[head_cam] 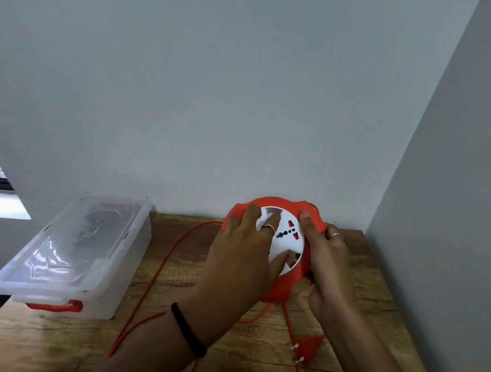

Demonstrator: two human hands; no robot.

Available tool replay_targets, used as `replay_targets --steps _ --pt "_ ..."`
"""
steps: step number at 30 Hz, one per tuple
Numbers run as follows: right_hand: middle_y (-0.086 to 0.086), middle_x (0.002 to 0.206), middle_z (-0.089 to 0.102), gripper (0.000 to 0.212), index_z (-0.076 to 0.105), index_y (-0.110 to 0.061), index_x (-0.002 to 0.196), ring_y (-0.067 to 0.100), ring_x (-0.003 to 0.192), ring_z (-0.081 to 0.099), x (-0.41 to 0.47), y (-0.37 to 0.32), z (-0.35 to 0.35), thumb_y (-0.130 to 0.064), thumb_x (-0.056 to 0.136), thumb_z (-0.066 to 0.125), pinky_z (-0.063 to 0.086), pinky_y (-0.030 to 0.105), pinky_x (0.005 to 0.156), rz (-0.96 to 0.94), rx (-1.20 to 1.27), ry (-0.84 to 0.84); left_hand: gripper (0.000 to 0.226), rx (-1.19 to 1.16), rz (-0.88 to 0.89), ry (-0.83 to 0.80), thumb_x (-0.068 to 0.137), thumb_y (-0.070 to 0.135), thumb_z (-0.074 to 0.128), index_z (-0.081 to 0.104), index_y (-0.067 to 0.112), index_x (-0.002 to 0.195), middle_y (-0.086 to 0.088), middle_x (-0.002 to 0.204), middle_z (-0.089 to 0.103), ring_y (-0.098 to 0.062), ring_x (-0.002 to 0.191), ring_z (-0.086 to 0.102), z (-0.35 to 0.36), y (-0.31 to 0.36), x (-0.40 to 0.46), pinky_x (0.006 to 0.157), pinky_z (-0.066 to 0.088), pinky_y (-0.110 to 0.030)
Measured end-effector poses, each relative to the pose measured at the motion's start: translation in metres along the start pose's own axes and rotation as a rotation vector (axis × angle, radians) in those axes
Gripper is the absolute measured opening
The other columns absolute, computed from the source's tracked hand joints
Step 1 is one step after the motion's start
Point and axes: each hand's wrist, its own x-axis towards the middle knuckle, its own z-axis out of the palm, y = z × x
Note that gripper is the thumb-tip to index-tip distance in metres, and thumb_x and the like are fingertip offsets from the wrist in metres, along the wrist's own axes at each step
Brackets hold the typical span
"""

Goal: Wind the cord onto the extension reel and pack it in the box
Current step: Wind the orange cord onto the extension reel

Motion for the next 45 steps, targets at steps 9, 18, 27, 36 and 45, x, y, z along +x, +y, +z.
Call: replay_targets --steps 9,18,27,36,45 --pt "0.012 0.099 0.073 0.021 0.063 -0.016 0.100 0.029 0.088 0.072 -0.005 0.021 0.009 -0.032 0.087 0.068 0.059 0.045 0.079 -0.010 0.127 0.079 0.065 0.035 -0.117 0.022 0.088 0.031 0.060 0.036 0.014 0.146 -0.013 0.140 0.043 -0.032 0.118 0.052 0.022 0.020 -0.003 0.091 0.046 -0.041" --pt "0.009 0.102 0.072 0.013 0.060 -0.025 0.093 0.025 0.093 0.070 -0.006 0.027 0.010 -0.035 0.088 0.066 0.055 0.048 0.087 -0.061 0.114 0.140 0.066 0.048 -0.196 -0.033 0.098 0.046 0.038 0.002 0.034 0.152 -0.006 0.129 0.057 -0.024 0.123 0.047 0.028 0.015 -0.007 0.100 0.036 -0.045" --pt "0.004 0.091 0.071 0.014 0.065 -0.022 0.092 0.015 0.087 0.069 -0.010 0.035 -0.001 -0.035 0.092 0.060 0.054 0.040 0.083 -0.266 -0.123 0.088 0.063 -0.212 -0.279 -0.077 0.088 0.039 0.057 0.029 0.042 0.145 -0.002 0.140 0.051 -0.026 0.128 0.046 0.029 0.007 0.003 0.101 0.035 -0.043" --pt "0.003 0.096 0.068 0.024 0.060 -0.019 0.104 0.011 0.087 0.067 -0.009 0.032 0.002 -0.040 0.095 0.052 0.055 0.025 0.073 -0.514 -0.257 0.030 0.066 -0.275 -0.141 0.084 0.087 0.032 0.059 0.030 0.036 0.146 -0.010 0.125 0.063 -0.032 0.114 0.055 0.035 0.001 0.002 0.096 0.045 -0.045" --pt "-0.007 0.089 0.072 0.012 0.062 -0.032 0.090 0.014 0.080 0.071 0.009 0.005 -0.006 -0.038 0.095 0.052 0.059 0.035 0.072 -0.214 -0.183 -0.092 0.068 0.270 0.302 -0.113 0.097 0.015 0.047 0.012 0.038 0.150 -0.032 0.141 0.035 -0.043 0.132 0.029 -0.001 -0.014 0.005 0.104 0.030 -0.048"
